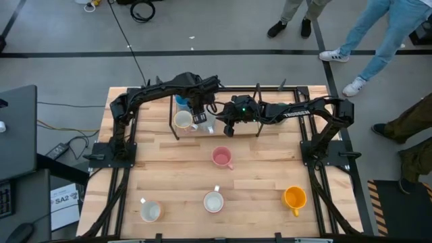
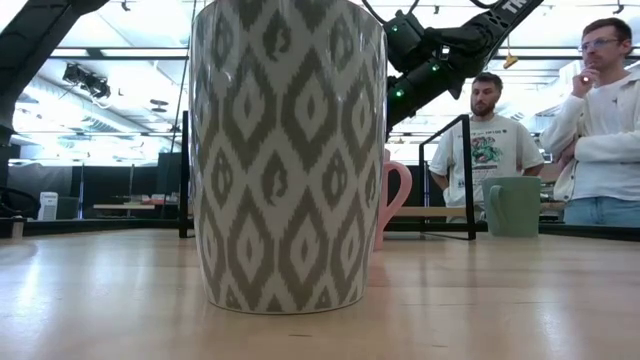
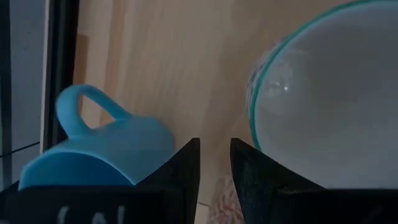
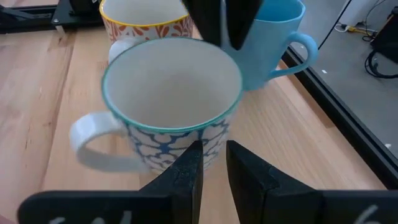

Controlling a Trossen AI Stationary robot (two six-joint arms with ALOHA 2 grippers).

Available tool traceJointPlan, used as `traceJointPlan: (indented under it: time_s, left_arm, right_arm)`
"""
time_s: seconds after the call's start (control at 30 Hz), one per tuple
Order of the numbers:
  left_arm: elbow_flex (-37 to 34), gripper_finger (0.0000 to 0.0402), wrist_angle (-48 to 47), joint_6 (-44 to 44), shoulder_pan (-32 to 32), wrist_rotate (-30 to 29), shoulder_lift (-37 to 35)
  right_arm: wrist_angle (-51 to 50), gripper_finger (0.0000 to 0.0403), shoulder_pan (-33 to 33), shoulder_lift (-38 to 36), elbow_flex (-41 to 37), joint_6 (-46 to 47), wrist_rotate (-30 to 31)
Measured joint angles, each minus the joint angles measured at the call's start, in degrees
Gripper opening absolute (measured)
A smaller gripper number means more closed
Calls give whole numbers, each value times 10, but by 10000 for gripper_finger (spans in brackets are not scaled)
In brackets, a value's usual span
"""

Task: Place coffee mugs
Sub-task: Put the blue patterned mug on the shelf, then put the pink mug on the shelf

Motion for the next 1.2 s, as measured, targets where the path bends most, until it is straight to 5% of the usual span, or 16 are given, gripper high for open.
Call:
traceJointPlan:
  time_s: [0.43,0.77,1.2]
  left_arm:
    - [1,96,-11,-13,-2,-34,-41]
    - [2,96,-26,-64,-20,-33,-135]
    - [1,96,-40,-171,-171,-56,-199]
  right_arm:
    - [0,77,0,-3,0,0,0]
    - [-10,77,-4,-81,0,0,0]
    - [-79,77,16,-222,0,33,-42]
